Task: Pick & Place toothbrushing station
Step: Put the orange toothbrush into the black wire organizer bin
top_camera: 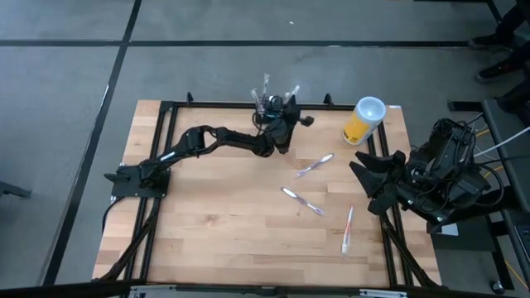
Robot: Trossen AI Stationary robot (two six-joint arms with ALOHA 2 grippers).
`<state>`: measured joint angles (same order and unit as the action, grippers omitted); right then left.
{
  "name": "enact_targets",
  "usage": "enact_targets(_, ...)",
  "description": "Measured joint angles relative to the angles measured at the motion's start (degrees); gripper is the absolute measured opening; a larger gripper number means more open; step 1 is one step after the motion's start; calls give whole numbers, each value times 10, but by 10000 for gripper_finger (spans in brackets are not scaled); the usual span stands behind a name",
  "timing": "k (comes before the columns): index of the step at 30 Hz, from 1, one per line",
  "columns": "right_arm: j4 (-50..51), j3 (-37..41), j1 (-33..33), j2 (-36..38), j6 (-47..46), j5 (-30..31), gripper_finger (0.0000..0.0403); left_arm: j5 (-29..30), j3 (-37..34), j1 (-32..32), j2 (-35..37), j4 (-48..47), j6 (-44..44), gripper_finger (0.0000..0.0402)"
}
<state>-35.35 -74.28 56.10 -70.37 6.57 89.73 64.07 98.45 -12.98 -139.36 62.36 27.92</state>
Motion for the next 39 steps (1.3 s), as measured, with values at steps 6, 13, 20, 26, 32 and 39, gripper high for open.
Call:
enact_targets(6,0,0,0,1,5,-9,242,4,0,30,12,-8,1,2)
enact_targets(13,0,0,0,1,-1,-26,242,5,0,33,18,-37,-31,2)
enact_targets(20,0,0,0,-1,-6,-38,242,27,0,0,35,-61,-86,2)
enact_targets(26,1,0,0,-6,-6,-38,242,2,1,-19,66,-146,-163,7)
enact_targets(32,0,0,2,-7,-6,-38,242,-22,0,-26,67,-233,-227,39)
enact_targets(39,1,0,10,-7,-2,-18,242,-43,0,-19,91,-336,-279,85)
